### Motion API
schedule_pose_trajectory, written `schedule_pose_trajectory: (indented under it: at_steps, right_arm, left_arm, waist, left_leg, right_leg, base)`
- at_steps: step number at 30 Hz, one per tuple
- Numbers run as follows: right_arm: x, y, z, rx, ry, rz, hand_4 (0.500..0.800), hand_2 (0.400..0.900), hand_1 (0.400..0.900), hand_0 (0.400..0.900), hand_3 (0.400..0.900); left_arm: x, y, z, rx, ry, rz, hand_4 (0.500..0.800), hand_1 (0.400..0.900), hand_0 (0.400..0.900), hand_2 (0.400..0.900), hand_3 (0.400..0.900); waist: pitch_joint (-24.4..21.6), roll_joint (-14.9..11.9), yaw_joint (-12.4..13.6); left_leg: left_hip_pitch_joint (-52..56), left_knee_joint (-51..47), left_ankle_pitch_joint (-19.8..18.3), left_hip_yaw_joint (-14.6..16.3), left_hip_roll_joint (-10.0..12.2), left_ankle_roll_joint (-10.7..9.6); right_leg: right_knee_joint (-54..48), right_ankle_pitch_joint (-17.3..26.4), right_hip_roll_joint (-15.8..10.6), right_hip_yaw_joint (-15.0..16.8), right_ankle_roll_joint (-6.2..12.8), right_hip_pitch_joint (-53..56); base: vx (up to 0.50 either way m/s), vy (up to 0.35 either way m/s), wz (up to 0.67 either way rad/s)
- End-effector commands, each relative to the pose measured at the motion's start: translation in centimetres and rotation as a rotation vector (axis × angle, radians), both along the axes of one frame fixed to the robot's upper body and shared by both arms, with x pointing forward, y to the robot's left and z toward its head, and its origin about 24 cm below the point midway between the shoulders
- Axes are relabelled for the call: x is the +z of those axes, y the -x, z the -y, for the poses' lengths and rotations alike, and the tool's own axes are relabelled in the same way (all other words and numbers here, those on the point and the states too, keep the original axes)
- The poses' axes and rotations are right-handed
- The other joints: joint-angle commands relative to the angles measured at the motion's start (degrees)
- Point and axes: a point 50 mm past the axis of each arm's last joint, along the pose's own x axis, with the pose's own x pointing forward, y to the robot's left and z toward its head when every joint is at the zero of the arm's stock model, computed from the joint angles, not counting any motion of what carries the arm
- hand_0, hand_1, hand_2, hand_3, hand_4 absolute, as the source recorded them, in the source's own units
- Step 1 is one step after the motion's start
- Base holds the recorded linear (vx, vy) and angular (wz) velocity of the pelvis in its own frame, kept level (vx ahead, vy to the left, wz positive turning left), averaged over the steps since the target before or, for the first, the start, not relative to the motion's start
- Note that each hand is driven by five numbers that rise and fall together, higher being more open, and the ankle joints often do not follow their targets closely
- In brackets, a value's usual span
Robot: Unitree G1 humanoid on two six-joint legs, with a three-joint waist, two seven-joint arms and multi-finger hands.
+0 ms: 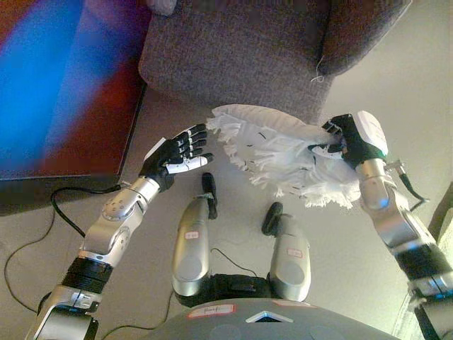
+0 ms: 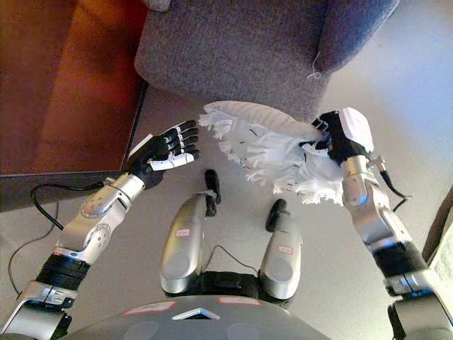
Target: Pick up the pillow and put it on the sofa.
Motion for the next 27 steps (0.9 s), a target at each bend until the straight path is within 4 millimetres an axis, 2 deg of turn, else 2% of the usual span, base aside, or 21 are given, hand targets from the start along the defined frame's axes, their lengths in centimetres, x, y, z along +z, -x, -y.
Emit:
schedule_pose_trajectory:
  at_steps: [1, 5, 10, 17, 27]
  right_arm:
    - [9.4, 0.1, -0.7, 0.123, 0.080, 0.472, 0.500, 0.400, 0.400, 0.400, 0.400]
    - [10.1, 1.2, -0.6, 0.163, 0.111, 0.465, 0.500, 0.400, 0.400, 0.400, 0.400]
    - [11.2, 1.2, -0.7, 0.214, 0.119, 0.452, 0.500, 0.400, 0.400, 0.400, 0.400]
    - [14.0, -0.4, -0.6, 0.294, 0.114, 0.414, 0.500, 0.400, 0.400, 0.400, 0.400]
    - [17.5, -3.6, 1.3, 0.275, 0.078, 0.325, 0.500, 0.400, 0.400, 0.400, 0.400]
  left_arm:
    - [-0.8, 1.2, 0.3, -0.016, -0.001, 0.010, 0.800, 0.900, 0.900, 0.900, 0.900]
    - [-2.0, 2.3, -0.1, -0.011, 0.006, -0.047, 0.800, 0.900, 0.900, 0.900, 0.900]
    - [-2.7, 2.5, 0.0, -0.009, 0.013, -0.086, 0.800, 0.900, 0.900, 0.900, 0.900]
    - [-4.2, 3.4, -0.5, 0.010, 0.025, -0.154, 0.800, 0.900, 0.900, 0.900, 0.900]
    - [-4.1, 4.6, -1.4, -0.037, -0.014, -0.201, 0.800, 0.900, 0.900, 0.900, 0.900]
  waist:
    - [-13.5, -1.8, -1.6]
    - [-17.8, -1.8, -2.0]
    - [-21.0, -2.5, -2.1]
    - [-24.1, -3.8, -1.0]
    - [-24.9, -7.9, 3.1]
  left_leg:
    - [11.3, -8.9, -3.8, -3.1, -0.7, -2.1]
    - [17.5, -18.2, -1.6, -1.8, -1.9, -2.0]
    - [21.0, -21.7, -1.3, -0.3, -2.3, -1.8]
    - [24.2, -23.0, -3.0, 0.6, -2.4, -1.7]
    - [25.0, -23.0, -3.8, -2.5, -3.0, -1.4]
  right_leg:
    - [-12.1, 9.3, 1.7, -2.6, 0.30, 4.2]
    - [-18.3, 11.7, 3.2, -2.5, 1.65, 8.7]
    - [-22.6, 14.2, 3.6, -2.6, 2.56, 10.9]
    - [-25.0, 14.8, 3.7, -4.7, 3.27, 14.4]
    - [-24.0, 16.6, 3.3, -7.4, 3.81, 15.6]
  base:
    - [0.11, 0.058, -0.12]
    - [0.11, 0.059, -0.10]
    - [0.04, 0.056, -0.09]
    - [0.04, 0.069, -0.05]
    - [0.07, -0.004, 0.15]
